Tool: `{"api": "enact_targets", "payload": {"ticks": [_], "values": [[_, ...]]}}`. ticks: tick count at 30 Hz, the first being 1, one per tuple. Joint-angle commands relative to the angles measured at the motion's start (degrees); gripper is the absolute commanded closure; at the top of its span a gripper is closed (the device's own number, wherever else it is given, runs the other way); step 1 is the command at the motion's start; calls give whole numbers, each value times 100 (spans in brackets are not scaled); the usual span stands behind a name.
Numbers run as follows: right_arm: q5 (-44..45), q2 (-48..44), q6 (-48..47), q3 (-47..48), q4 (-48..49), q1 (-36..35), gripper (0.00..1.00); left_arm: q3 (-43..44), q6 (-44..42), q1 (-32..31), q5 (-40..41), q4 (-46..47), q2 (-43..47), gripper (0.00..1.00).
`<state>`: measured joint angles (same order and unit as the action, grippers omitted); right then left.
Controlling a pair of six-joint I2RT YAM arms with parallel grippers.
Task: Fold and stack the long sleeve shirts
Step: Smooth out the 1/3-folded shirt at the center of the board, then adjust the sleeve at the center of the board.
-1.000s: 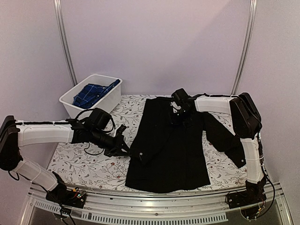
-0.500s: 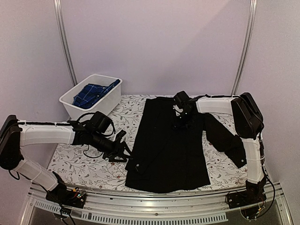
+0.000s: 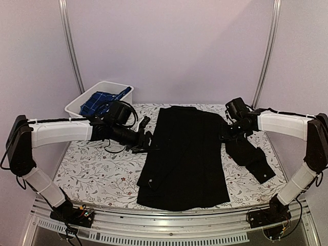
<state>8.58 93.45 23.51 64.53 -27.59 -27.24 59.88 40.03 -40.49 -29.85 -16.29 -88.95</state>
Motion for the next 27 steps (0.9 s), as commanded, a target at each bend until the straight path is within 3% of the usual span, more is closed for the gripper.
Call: {"api": "enact_targets", "payload": {"ticks": [1,10,19,22,25,27], "values": [[434,-857,679,-1011,10,454,35,339,-347,-60,-60,337,-487,41],[176,-2419,1642,-2601,25,1847,27,806,-469,-91,-485,792,-1087,42],[-690,-1978,1850,-3350,1163,2676,30,995,-353,-95,-580,1054,-1178,42],[-1008,-1666,1836,-3450,1659,2957,44,997,-326,-91,-562,1074,-1169,42],[-984,-1424,1662,-3240,1718,2957,78,976,-304,-95,-516,1059,-1152,42],[-905,-1302,1517,-3056,1618,2862,95,950,-274,-83,-490,1060,-1134,42]]}}
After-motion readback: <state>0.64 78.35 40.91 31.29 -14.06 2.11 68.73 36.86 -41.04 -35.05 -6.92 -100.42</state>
